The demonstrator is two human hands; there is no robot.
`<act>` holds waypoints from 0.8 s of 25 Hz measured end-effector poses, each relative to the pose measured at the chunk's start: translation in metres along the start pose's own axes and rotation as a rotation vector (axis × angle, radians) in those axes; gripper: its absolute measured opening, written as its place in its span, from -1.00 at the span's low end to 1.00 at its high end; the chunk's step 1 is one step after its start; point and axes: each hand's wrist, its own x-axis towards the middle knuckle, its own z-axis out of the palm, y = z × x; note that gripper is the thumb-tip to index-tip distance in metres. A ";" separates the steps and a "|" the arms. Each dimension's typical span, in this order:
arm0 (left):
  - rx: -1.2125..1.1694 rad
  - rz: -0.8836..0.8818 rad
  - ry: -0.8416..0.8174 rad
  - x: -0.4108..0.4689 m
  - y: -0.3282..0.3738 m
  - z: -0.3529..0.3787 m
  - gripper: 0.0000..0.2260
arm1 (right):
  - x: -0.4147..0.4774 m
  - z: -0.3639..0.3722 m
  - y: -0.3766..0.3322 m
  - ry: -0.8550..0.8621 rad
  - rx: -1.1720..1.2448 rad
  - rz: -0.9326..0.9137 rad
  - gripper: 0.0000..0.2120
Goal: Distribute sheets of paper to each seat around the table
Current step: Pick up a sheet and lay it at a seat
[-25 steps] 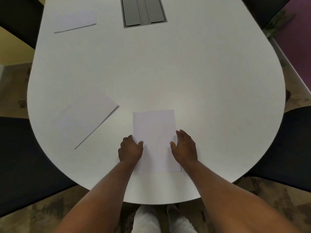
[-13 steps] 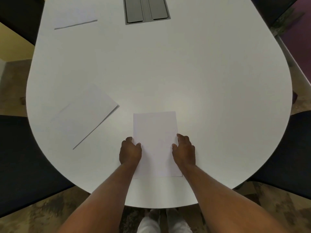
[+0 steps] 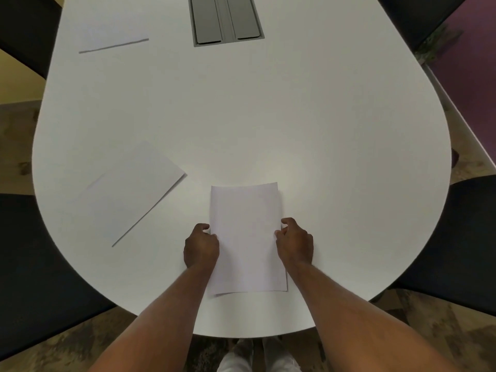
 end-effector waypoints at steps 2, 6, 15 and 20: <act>0.012 -0.005 0.016 -0.004 0.001 -0.006 -0.77 | -0.002 -0.004 -0.004 0.017 -0.013 0.003 -0.85; 0.074 0.017 0.038 -0.010 0.006 -0.016 -0.93 | -0.005 -0.012 -0.013 0.041 -0.025 -0.021 -0.95; 0.113 0.066 0.007 -0.026 0.018 -0.033 -0.87 | -0.017 -0.036 -0.017 -0.038 0.148 0.084 -0.93; 0.089 0.104 -0.013 -0.038 0.028 -0.044 -0.63 | -0.034 -0.058 -0.018 -0.022 0.316 0.049 -0.89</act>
